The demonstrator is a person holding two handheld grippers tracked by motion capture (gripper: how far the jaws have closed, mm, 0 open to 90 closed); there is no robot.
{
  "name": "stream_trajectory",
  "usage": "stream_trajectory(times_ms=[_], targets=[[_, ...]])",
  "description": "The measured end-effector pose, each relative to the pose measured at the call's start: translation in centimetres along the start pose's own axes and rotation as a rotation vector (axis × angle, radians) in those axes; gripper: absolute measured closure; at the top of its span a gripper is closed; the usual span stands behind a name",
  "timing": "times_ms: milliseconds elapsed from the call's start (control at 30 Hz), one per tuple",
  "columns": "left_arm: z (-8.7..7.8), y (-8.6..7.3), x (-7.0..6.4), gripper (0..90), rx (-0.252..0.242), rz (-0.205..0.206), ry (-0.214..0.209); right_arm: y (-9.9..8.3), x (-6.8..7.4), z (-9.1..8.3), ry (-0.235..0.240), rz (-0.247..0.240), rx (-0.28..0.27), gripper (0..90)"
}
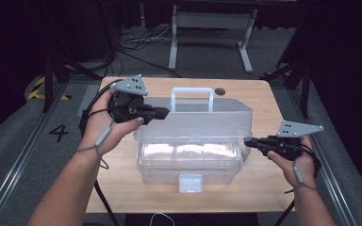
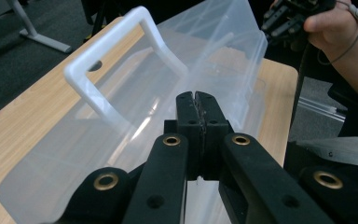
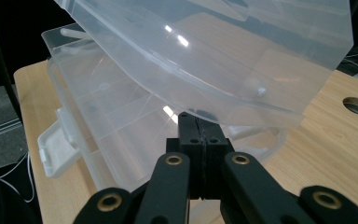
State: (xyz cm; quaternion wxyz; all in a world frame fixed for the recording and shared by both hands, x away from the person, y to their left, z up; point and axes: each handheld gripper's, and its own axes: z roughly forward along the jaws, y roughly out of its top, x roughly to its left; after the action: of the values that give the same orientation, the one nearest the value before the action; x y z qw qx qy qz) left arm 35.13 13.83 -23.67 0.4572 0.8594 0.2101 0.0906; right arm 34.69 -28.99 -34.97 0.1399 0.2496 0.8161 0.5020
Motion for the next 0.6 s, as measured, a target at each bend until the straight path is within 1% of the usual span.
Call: stream_trajectory(times_ms=[100, 200, 233, 267, 300, 333, 433, 500, 600], targets=[[-0.1, -1.1, -0.7, 90.0, -0.01, -0.002, -0.008, 0.2, 0.0, 0.0, -0.01, 0.009, -0.008, 90.0], [-0.2, -2.1, -1.4, 90.0, -0.018, -0.003, -0.029, 0.3, -0.1, 0.0, -0.016, 0.016, -0.017, 90.0], [-0.2, -2.1, -1.4, 90.0, -0.018, -0.003, -0.029, 0.4, -0.1, 0.0, -0.017, 0.016, -0.019, 90.0], [-0.2, -2.4, -1.6, 90.0, -0.018, -0.002, -0.035, 0.4, -0.1, 0.0, -0.017, 0.016, -0.019, 90.0], [-0.1, -3.1, -2.0, 90.0, -0.021, -0.004, -0.036, 0.4, -0.2, 0.0, -0.02, 0.017, -0.023, 90.0], [-0.1, -3.1, -2.0, 90.0, -0.021, -0.004, -0.036, 0.4, -0.2, 0.0, -0.02, 0.017, -0.023, 90.0], [0.2, -4.1, -2.3, 90.0, -0.023, -0.009, -0.011, 0.5, -0.2, 0.0, -0.024, 0.024, -0.029, 90.0], [0.4, -4.7, -2.2, 90.0, -0.019, -0.011, 0.013, 0.6, -0.3, 0.0, -0.03, 0.029, -0.035, 90.0], [0.7, -5.5, -2.1, 90.0, -0.023, -0.024, 0.034, 0.8, -0.3, 0.1, -0.038, 0.034, -0.042, 90.0]])
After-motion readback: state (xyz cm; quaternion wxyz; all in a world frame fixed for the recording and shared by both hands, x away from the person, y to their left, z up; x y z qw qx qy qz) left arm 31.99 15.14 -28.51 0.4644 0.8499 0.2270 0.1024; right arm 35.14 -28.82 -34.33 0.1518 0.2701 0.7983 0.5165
